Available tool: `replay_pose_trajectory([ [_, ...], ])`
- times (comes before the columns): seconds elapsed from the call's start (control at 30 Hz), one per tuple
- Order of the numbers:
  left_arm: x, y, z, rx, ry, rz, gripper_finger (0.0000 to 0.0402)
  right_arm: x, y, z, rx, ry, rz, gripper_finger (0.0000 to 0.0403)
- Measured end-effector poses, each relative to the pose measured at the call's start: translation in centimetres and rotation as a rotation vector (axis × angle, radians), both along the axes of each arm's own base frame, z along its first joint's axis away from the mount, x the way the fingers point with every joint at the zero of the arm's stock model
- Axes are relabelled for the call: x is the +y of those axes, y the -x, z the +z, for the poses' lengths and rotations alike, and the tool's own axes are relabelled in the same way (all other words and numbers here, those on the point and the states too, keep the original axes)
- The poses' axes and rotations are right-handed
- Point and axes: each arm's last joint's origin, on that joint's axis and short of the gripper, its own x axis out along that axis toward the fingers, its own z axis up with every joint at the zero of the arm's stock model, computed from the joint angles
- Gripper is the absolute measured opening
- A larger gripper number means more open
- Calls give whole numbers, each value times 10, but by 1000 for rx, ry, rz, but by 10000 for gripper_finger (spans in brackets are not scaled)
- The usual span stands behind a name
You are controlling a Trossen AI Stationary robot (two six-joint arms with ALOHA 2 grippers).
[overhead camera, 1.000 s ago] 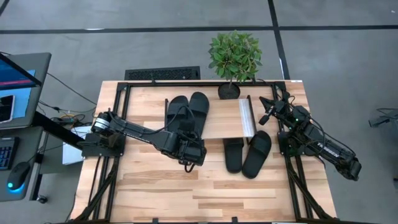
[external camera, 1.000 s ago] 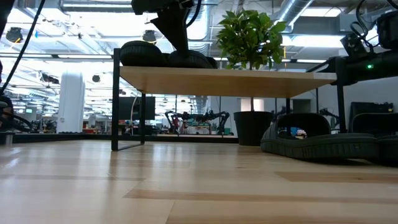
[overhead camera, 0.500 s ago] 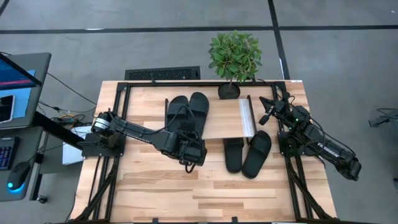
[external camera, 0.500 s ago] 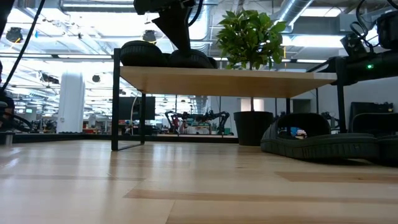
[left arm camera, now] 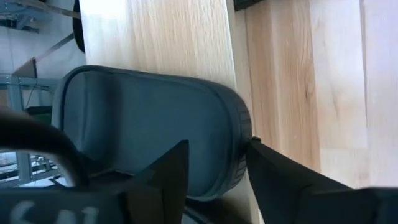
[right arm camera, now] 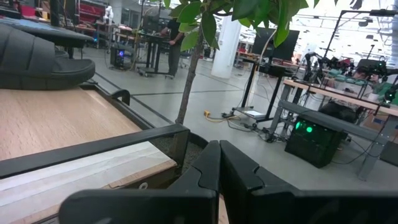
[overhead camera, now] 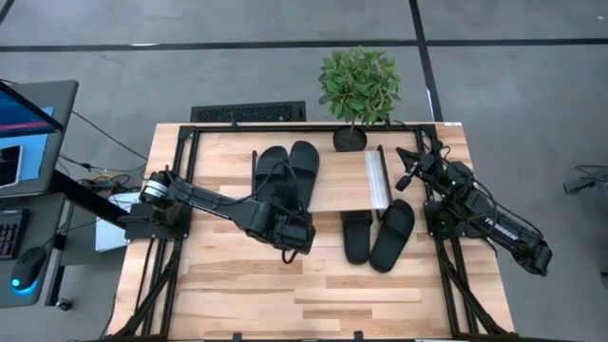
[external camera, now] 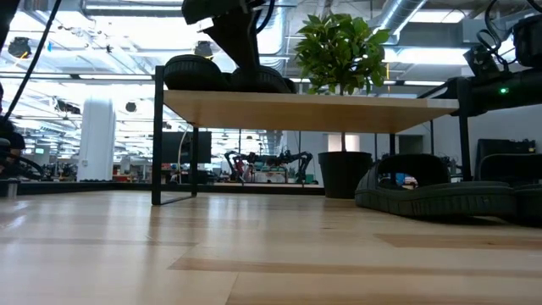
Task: Pick and place slides into the shelf
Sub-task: Put the black slide on the shelf
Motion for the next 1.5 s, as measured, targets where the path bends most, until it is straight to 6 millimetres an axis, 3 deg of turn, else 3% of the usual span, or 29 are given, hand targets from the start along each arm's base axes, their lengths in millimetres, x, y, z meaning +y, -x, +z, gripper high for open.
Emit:
replay_pose_trajectory([
  [0.23, 1, 9, 21, 44, -4, 39, 159, 0, 0, 0, 0, 0, 0, 0],
  [0.47, -5, 29, 74, 31, 5, 44, 160, 0, 0, 0, 0, 0, 0, 0],
  [0.6, -4, 40, 106, -59, -15, -10, 160, 0, 0, 0, 0, 0, 0, 0],
  [0.83, 24, 65, 149, -175, -73, -1, 160, 0, 0, 0, -2, 2, 0, 0],
  [1.0, 41, 76, 161, -171, -98, -4, 160, 0, 0, 0, 1, 0, 0, 0],
  [1.2, 61, 92, 177, -96, -254, -69, 160, 0, 0, 0, 0, 0, 0, 0],
  [1.37, 87, 114, 194, -111, -364, 31, 160, 0, 0, 0, 0, 0, 0, 0],
  [1.5, 107, 138, 207, -187, -328, 133, 160, 0, 0, 0, 0, 0, 0, 0],
])
